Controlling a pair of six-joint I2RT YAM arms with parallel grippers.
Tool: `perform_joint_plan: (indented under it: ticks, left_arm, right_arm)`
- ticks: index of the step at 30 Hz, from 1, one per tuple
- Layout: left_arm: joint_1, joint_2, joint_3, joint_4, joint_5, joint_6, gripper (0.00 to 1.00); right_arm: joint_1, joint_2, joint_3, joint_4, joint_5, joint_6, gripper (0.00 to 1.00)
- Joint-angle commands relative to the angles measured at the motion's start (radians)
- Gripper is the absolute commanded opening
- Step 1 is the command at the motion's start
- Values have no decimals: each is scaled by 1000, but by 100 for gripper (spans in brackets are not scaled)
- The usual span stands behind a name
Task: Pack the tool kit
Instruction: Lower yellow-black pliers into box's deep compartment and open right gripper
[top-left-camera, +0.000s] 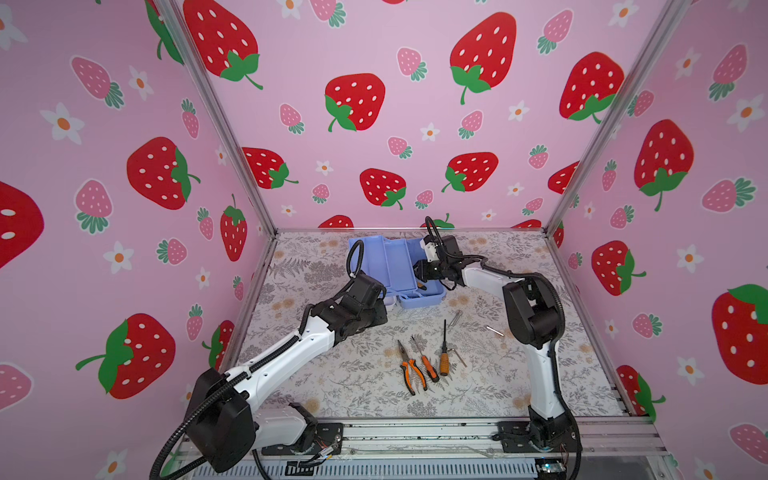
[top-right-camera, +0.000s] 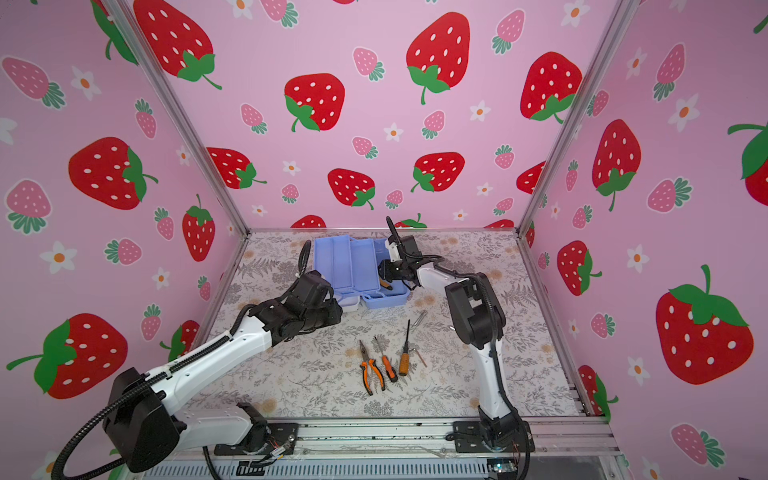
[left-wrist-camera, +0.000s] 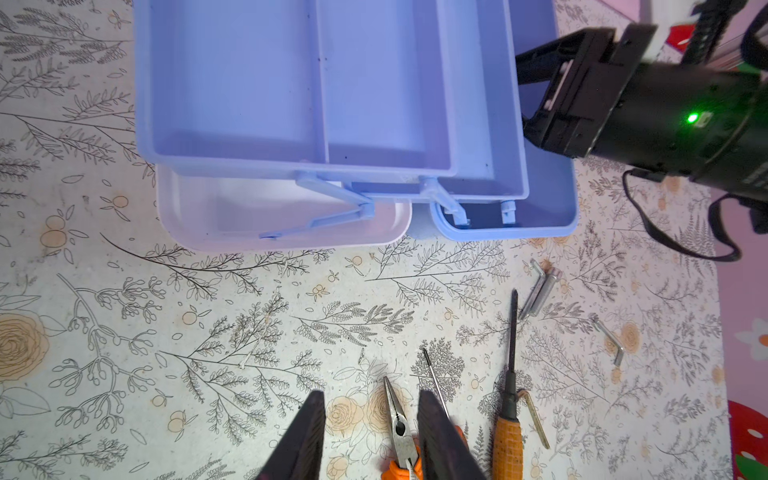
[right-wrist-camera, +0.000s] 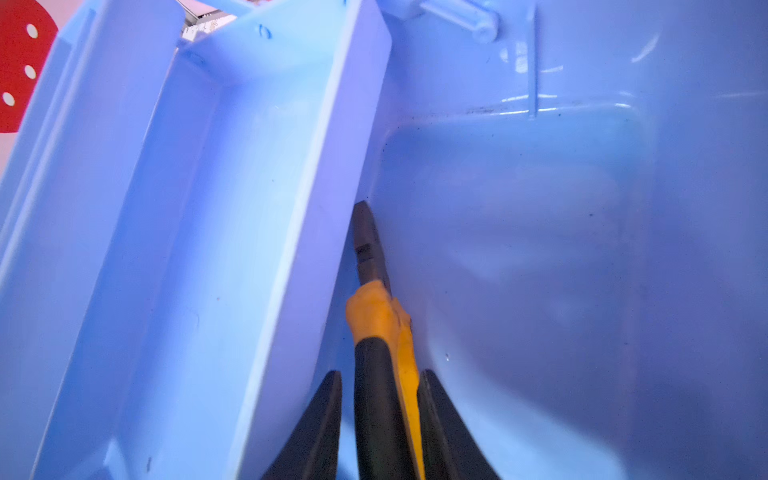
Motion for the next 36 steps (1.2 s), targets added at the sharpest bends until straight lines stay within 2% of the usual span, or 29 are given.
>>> perform_joint_plan:
  ticks: [1,3,8,12,14,16,17,22,29,36]
  left_arm:
    - [5,5,-12,-19,16,-16,41]
    - [3,4,-17,-21,22,-19,42]
    - [-52,2,-15,-60,2,-14,56]
    - [-114,-5,-18,-100,-45,-27,58]
    - [-135,-11,-29,-98,-56,-37,58]
    - [-150,-11,-38,-99,-65,-46,57]
    - [-154,-9,-42,-99,-66,-51,57]
    - [-157,-8,-53,-91,-56,-68,54]
    - [-156,-16,-50,-98,-74,-59,54]
    - [-155,19,-49,-89,-57,-53,53]
  right_arm:
    - [9,-25,-7,-11,13,-9,38]
    - [9,-48,-9,-24,33,-22,40]
    - [9,-151,-43,-61,130,-51,42]
    - [9,-285,-125,-47,232,-68,40]
    - [9,-352,-176,-23,270,-74,29]
    - [9,-395,-216,-10,301,-81,7]
    - [9,-403,-225,-15,305,-84,0]
    - [33,-357,-228,-53,232,-93,0]
    - [91,-250,-198,-81,199,-102,0]
    - [97,-167,-160,-78,187,-85,0]
